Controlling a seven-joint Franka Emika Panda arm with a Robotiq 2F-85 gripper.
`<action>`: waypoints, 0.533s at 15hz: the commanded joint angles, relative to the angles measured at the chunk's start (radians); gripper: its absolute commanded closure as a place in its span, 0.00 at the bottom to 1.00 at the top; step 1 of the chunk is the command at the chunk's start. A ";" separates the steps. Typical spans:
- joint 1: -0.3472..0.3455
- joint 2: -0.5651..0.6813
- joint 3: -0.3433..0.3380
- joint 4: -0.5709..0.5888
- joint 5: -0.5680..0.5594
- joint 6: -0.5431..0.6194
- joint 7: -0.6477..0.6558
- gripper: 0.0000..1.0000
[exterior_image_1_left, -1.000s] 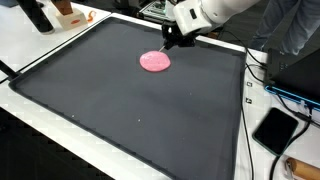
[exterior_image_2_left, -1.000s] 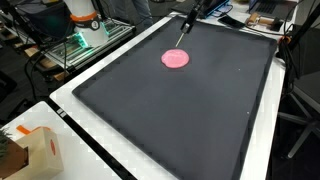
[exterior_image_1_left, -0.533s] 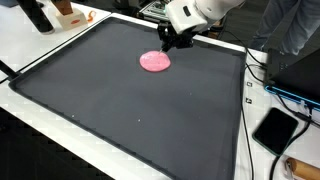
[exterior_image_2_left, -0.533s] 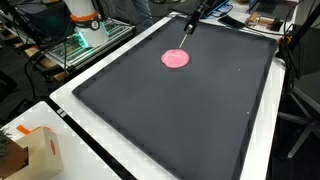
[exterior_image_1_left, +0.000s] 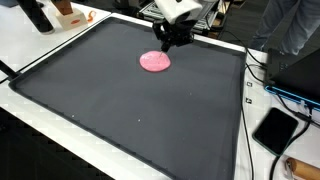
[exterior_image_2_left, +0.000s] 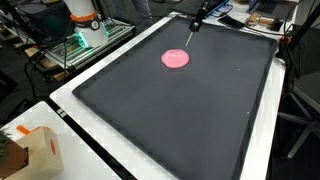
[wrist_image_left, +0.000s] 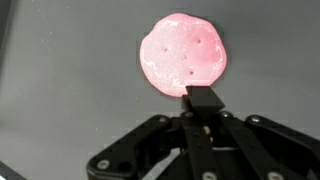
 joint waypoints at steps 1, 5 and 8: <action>-0.034 -0.063 0.008 -0.049 0.059 0.042 -0.074 0.97; -0.062 -0.108 0.012 -0.062 0.109 0.057 -0.156 0.97; -0.085 -0.154 0.017 -0.090 0.141 0.105 -0.231 0.97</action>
